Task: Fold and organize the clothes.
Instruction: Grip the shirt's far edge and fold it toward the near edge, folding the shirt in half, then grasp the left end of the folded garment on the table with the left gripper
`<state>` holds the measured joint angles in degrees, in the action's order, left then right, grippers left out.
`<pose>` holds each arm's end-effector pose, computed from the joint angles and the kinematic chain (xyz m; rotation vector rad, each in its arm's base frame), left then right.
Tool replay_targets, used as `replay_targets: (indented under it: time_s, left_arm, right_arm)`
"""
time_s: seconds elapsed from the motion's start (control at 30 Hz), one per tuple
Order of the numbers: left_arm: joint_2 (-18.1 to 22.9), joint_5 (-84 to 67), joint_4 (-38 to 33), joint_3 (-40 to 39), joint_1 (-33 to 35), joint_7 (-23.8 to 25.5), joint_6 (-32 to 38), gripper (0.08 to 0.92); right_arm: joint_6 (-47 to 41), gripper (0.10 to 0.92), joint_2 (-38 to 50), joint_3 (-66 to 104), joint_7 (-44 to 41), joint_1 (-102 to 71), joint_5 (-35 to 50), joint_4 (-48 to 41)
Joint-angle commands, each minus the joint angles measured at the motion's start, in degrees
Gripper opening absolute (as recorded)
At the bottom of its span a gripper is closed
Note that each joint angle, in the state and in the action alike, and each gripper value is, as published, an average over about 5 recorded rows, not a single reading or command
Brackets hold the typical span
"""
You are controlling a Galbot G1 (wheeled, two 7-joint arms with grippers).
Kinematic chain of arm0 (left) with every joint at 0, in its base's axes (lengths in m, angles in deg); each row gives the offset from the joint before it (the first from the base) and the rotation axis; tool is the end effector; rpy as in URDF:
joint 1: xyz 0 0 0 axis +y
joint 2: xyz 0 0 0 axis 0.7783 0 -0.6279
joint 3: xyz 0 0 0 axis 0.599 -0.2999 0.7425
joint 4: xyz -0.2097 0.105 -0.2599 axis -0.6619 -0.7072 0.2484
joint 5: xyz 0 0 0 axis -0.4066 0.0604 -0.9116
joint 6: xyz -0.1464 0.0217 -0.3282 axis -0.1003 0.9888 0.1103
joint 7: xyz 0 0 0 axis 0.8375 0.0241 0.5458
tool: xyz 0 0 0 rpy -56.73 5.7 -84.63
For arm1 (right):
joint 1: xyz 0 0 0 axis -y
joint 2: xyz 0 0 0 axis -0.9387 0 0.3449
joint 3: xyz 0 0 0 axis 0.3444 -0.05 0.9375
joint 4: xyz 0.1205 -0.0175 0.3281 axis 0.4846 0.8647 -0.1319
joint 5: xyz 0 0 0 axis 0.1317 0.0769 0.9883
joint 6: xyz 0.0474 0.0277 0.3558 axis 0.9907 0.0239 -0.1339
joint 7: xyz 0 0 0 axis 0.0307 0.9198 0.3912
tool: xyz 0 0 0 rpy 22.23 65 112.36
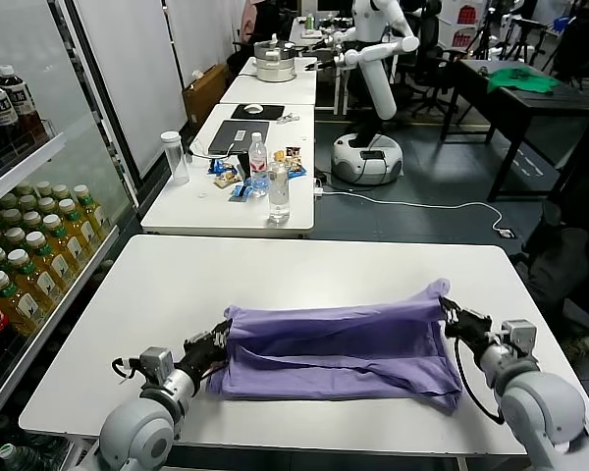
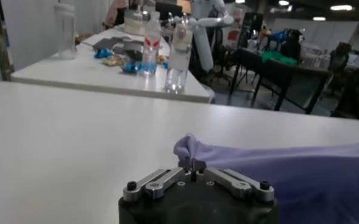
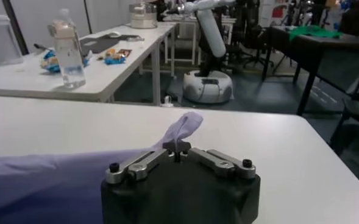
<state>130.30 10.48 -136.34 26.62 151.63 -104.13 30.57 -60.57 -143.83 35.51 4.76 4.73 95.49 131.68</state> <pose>0.2682 0.0290 -0.2615 -0.3595 -2.6754 0.1468 0.2705 -0.1275 -0.2183 0.1215 -2.7371 0.0237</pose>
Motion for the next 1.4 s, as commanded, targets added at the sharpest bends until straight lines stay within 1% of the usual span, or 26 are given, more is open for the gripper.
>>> replay_targets:
  time_s: [0.03,0.1,0.2,0.33,0.43,0.53,0.7,0.87,0.93,1.03,1.1,1.17,1.4]
  left_arm:
    - [0.6,4.1,2.1,-0.3,1.2,1.1,-2.6,0.084]
    - [1.0,5.5,2.8,-0.4,0.6,1.0,-2.5,0.086]
    - [1.9,7.6,2.0,-0.3,0.9,0.0,-1.4,0.122]
    - [4.1,11.8,-1.7,-0.1,3.5,-3.3,0.6,0.234]
    - [6.7,14.5,-4.2,-0.1,6.1,-5.7,1.4,0.320]
    - [9.5,16.6,-4.9,-0.7,7.9,-7.9,1.9,0.407]
    - [14.0,19.1,-1.9,-2.7,8.1,-10.9,2.1,0.545]
    - [17.5,22.2,4.1,-4.0,5.4,-12.7,3.2,0.692]
    - [18.7,22.8,6.4,-3.9,3.9,-13.6,3.6,0.750]
    - [20.0,23.2,8.9,-3.8,2.7,-14.7,4.1,0.805]
    - [20.5,23.2,9.7,-3.8,2.6,-15.1,4.2,0.805]
    - [21.0,23.3,10.0,-3.9,2.9,-15.2,4.2,0.772]
    - [21.1,22.9,8.9,-4.1,5.0,-14.6,4.0,0.575]
  right_arm:
    - [0.0,0.115,-1.5,0.9,0.4,-4.0,-2.4,0.3]
    - [0.0,0.129,-2.1,-0.4,0.5,-2.9,-4.0,-0.7]
    - [0.0,0.194,-2.9,-1.2,0.5,-2.6,-5.6,-0.5]
    - [0.1,0.314,-3.3,-0.6,0.3,-4.2,-6.2,1.0]
    - [0.2,0.401,-3.2,0.6,0.2,-5.8,-6.2,2.0]
    - [0.4,0.487,-3.2,1.8,0.0,-7.1,-6.1,2.9]
    - [0.5,0.626,-3.2,2.6,-0.1,-8.5,-6.1,3.7]
    - [0.6,0.768,-3.4,2.5,-0.3,-8.9,-6.2,3.8]
    - [0.7,0.804,-3.5,2.5,-0.3,-9.1,-6.2,3.8]
    - [0.8,0.820,-3.5,2.6,-0.4,-9.6,-6.2,3.9]
    - [0.9,0.822,-3.5,2.7,-0.5,-9.9,-6.2,4.0]
    - [1.0,0.823,-3.4,2.8,-0.5,-10.1,-6.2,4.1]
    - [1.0,0.823,-3.3,3.2,-0.6,-10.5,-6.0,4.5]
